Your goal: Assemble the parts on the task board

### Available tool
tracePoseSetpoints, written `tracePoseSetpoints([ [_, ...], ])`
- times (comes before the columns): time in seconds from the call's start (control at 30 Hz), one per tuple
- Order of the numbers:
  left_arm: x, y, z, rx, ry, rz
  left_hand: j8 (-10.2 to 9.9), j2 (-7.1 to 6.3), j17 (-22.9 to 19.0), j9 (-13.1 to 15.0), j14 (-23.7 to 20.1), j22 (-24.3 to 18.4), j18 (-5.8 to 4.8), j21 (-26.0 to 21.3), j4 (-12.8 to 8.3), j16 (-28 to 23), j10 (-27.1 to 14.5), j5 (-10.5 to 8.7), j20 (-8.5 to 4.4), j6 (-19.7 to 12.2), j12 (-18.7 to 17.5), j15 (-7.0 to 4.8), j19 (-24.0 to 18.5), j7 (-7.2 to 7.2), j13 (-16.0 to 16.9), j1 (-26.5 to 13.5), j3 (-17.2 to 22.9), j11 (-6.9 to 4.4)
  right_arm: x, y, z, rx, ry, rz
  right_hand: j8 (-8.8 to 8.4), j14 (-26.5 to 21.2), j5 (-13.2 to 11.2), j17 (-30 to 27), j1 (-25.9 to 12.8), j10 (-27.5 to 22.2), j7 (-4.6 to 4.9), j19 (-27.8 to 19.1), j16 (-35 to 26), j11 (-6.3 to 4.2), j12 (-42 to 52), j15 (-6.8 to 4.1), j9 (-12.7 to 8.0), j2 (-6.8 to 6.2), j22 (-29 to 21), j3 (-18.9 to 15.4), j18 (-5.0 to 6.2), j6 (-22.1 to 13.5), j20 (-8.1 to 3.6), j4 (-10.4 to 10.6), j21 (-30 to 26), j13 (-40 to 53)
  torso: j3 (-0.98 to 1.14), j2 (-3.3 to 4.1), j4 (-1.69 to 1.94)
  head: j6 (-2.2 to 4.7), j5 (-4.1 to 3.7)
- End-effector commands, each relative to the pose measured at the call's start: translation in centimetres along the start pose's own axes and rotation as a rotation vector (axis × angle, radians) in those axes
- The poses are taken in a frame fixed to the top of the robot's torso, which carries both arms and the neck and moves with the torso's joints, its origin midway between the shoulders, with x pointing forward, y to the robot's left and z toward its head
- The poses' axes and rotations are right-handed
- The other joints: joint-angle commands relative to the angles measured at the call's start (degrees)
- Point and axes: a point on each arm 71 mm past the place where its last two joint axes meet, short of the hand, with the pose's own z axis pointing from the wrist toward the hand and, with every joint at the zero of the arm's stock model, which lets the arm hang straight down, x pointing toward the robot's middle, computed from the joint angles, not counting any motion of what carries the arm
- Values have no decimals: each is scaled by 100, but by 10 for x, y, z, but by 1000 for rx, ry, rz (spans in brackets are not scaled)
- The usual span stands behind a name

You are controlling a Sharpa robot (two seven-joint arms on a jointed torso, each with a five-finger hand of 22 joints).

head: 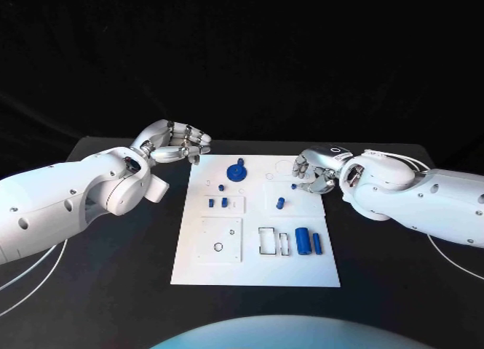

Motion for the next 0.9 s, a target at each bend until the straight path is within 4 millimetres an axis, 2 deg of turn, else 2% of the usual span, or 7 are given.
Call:
tracePoseSetpoints([
  [0.03, -3, -3, -1, 37, -51, -120, 29, 61, -10, -7, -39, -9, 54, -32, -5, -24, 23, 31, -1, 44, 24, -13, -55, 8, -8, 7, 28, -8, 5, 1, 1, 6, 27, -60, -34, 391, 56, 412, 67, 69, -8, 56, 41, 7, -38, 17, -7, 13, 53, 20, -78, 62, -4, -17, 75, -17, 4, 5, -2, -16, 5],
  [0.3, -3, -4, -3, 41, -58, -153, 32, 70, -15, -8, -41, -11, 55, -36, -9, -27, 25, 43, -2, 50, 27, -14, -52, 7, -11, 15, 34, -8, 10, 5, 4, 0, 31, -57, -46, 390, 162, 418, 97, 177, -27, 95, 65, -7, -134, 4, -12, 64, 202, 128, -102, 140, -6, -15, 255, -74, 7, 2, -3, -25, 20],
  [0.43, -2, -5, -4, 41, -56, -166, 34, 72, -16, -8, -43, -11, 55, -38, -8, -29, 25, 46, -2, 53, 28, -13, -53, 7, -12, 15, 35, -8, 12, 8, 7, -4, 29, -55, -48, 393, 143, 442, 112, 235, -36, 103, 87, -15, -175, -3, -11, 97, 254, 203, -108, 176, -8, -14, 311, -98, 5, 1, 6, -33, 19],
  [0.9, -2, -5, -5, 33, -50, -181, 36, 68, -25, -12, -57, -15, 52, -50, -4, -40, 19, 57, 0, 57, 27, -10, -57, 9, -18, 7, 31, -5, 21, 14, 12, -8, 58, -49, -13, 401, 119, 494, 141, 460, -80, 108, 137, -61, -255, -36, 24, 191, 389, 418, -119, 317, -28, -26, 448, -141, 8, -4, 0, -69, 43],
])
